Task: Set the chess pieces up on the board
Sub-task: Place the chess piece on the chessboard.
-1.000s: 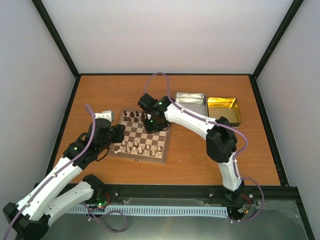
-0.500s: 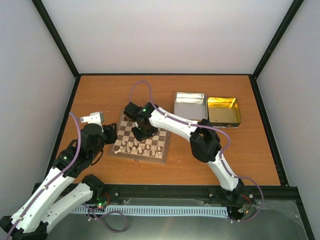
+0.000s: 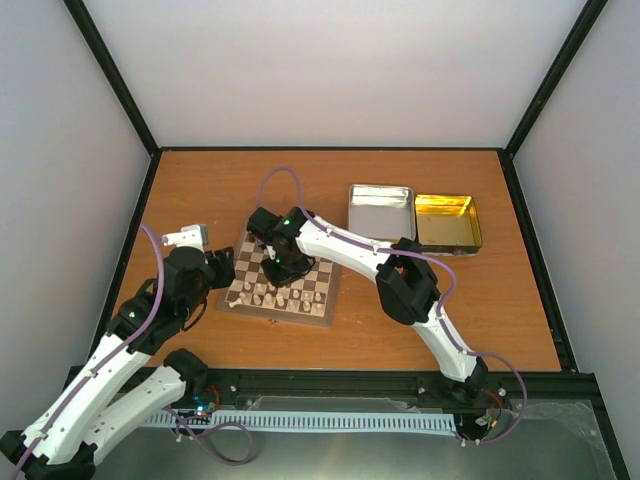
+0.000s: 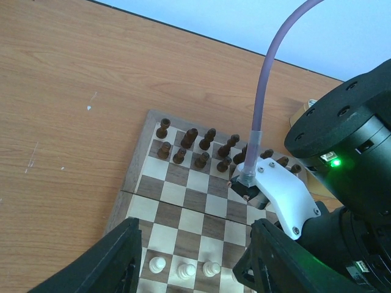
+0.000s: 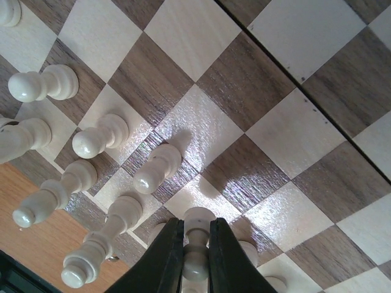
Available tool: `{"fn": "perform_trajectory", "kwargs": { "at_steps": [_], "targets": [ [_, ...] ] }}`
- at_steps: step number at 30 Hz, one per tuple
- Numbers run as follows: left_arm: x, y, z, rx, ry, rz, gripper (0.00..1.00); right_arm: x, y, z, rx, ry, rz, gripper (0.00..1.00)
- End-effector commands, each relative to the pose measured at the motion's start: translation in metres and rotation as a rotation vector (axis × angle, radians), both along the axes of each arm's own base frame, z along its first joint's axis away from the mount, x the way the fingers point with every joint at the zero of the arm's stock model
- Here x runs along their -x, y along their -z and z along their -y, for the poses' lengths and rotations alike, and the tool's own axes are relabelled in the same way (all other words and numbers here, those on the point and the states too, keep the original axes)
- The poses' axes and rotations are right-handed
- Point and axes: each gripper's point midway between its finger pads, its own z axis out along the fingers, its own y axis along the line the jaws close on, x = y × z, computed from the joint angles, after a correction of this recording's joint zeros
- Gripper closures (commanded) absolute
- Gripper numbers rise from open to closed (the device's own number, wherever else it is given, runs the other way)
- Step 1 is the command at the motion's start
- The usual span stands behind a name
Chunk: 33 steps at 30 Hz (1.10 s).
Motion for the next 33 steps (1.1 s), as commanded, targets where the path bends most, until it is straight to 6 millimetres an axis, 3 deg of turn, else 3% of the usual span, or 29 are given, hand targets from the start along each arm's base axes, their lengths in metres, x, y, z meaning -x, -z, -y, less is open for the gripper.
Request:
{"fn": "perform_trajectory", "kwargs": {
  "at_steps": [1, 24, 29, 33],
  "targets": [
    [-0.001, -0.004, -0.004, 0.01, -0.024, 0.015, 0.5, 0.01, 0.01, -0.001, 0.019, -0.023, -0.032, 0.89],
    [-0.002, 0.0, -0.004, 0.001, -0.029, -0.001, 0.5, 0.014, 0.024, 0.002, 0.044, -0.028, -0.059, 0.8],
    [-0.002, 0.0, -0.005, 0.003, -0.035, -0.001, 0.5, 0.01, 0.016, -0.001, 0.029, -0.009, -0.035, 0.78],
    [-0.001, 0.006, -0.007, 0.008, -0.059, -0.032, 0.49, -0.002, -0.004, -0.003, -0.004, 0.038, 0.031, 0.76]
  ]
}}
